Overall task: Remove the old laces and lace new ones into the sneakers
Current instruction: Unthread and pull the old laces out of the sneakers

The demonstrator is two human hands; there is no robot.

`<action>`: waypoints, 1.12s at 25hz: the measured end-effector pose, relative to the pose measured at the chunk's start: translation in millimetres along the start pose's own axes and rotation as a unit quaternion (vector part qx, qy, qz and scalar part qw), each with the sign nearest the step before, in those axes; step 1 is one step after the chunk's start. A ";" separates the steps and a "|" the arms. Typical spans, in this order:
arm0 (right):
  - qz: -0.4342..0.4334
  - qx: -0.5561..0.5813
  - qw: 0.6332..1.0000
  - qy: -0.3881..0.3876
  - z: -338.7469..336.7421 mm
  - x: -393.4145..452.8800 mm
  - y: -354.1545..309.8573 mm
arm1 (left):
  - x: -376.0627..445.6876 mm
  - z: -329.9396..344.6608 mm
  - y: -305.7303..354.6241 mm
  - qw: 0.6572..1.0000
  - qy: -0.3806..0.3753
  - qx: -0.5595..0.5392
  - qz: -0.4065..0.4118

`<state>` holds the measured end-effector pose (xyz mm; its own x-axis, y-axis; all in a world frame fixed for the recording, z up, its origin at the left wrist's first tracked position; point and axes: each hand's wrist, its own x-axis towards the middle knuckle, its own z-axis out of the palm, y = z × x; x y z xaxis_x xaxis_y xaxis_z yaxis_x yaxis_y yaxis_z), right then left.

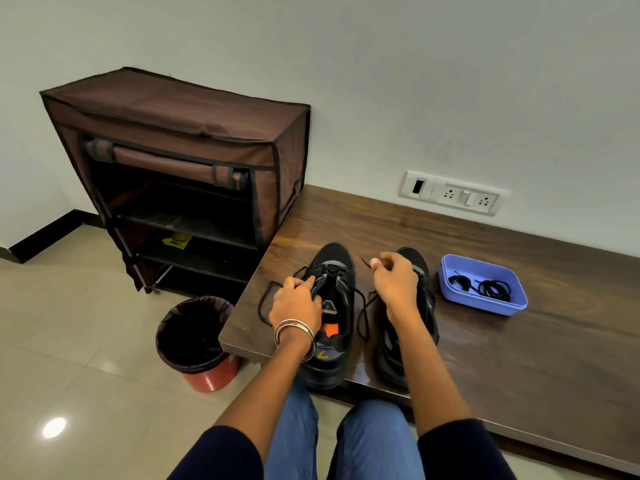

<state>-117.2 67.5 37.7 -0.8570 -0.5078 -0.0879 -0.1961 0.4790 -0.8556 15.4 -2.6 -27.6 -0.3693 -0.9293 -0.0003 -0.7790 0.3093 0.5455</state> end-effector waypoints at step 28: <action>-0.139 -0.303 0.943 -0.018 55.2 -34.7 31.1 | 43.1 -11.9 51.3 0.994 0.001 0.077 0.073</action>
<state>-67.3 60.5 -14.0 -0.7179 -0.6926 0.0693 -0.6559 0.6397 -0.4007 -34.4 -29.3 10.4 -0.4825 -0.8730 0.0709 -0.7857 0.4672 0.4056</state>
